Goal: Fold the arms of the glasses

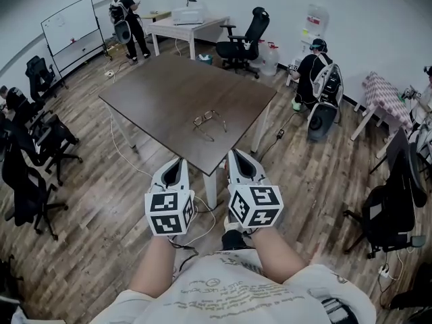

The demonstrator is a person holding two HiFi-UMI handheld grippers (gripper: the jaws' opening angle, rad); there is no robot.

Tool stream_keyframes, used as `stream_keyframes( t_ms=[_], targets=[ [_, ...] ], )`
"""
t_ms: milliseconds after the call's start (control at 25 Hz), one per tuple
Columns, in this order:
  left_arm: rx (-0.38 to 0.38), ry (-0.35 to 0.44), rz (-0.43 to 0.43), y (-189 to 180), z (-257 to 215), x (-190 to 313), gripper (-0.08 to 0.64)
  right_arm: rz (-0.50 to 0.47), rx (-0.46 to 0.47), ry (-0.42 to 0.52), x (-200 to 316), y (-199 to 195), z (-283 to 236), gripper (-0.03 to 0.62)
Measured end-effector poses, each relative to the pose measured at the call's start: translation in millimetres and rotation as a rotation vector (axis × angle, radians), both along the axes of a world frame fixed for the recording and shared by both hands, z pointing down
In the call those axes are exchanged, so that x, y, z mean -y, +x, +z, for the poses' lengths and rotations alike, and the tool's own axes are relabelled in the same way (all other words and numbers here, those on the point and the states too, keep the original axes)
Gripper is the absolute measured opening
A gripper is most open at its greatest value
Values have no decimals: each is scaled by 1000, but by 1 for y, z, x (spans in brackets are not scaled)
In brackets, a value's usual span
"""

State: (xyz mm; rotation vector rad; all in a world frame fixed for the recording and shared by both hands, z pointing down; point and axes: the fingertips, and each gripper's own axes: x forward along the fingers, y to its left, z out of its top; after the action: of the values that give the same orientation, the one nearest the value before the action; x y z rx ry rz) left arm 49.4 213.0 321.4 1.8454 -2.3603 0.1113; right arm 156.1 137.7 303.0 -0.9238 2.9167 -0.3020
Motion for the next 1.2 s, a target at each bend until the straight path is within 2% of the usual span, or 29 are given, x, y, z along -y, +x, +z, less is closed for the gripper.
stream_keyframes(
  t_ms=[400, 760, 1200],
  targets=[
    [14, 14, 6, -27, 3, 67, 14, -49, 2, 17, 62, -42, 8, 14],
    [-33, -29, 22, -45, 20, 134, 14, -44, -22, -37, 127, -60, 26, 14],
    [-49, -115, 18, -77, 42, 229, 14, -81, -42, -95, 221, -94, 45, 12]
  ],
)
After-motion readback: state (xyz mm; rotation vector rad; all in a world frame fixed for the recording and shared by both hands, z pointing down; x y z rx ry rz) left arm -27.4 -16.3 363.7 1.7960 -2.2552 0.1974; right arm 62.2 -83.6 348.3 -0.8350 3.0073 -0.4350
